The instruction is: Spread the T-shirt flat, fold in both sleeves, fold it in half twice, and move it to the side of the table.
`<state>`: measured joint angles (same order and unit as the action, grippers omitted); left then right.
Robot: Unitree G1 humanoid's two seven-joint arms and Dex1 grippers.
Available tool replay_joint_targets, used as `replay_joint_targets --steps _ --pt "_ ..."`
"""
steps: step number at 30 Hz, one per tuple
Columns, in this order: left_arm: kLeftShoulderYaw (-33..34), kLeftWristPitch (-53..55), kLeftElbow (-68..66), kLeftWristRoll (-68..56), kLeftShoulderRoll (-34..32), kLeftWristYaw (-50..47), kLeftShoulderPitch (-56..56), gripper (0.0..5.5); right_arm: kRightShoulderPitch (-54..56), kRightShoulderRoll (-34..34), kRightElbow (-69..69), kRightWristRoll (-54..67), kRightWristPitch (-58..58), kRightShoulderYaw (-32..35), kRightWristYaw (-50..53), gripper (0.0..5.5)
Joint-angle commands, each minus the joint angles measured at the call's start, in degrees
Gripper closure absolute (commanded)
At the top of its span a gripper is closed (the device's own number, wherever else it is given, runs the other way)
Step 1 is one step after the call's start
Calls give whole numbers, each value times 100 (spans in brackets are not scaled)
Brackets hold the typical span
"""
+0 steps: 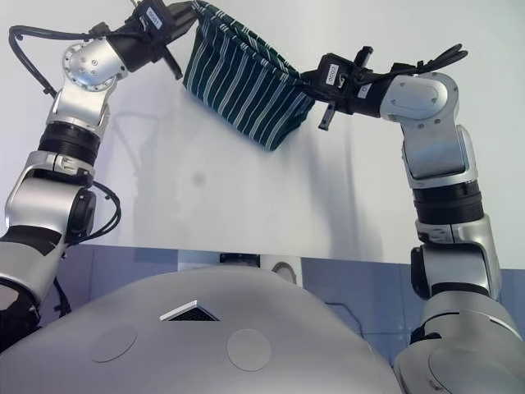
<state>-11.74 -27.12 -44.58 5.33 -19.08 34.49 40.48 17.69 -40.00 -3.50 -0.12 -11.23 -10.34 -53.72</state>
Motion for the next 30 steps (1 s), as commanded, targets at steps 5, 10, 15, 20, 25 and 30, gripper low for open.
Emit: replay_joint_targets --steps 5,10,15,20,25,30 --pt "-215 -250 -1510 625 391 -677 682 549 -5 -108 263 -417 -166 -189 194 517" --pt "-357 -73 -2630 1038 827 -1414 746 549 -110 28 649 -1095 118 -682 566 517" --pt "-89 419 -3085 999 989 -2195 870 513 264 520 1429 -1416 157 -560 1534 446" --pt "843 838 -3106 240 1028 -2095 1100 420 424 1223 2160 -439 -561 395 1927 341" --pt "1378 840 -2952 -249 942 -1629 1156 352 651 1943 2670 1029 -1845 1540 1975 265" --pt "1051 87 -2358 -99 810 -708 588 273 892 2146 2282 1972 -2568 2185 2014 182"
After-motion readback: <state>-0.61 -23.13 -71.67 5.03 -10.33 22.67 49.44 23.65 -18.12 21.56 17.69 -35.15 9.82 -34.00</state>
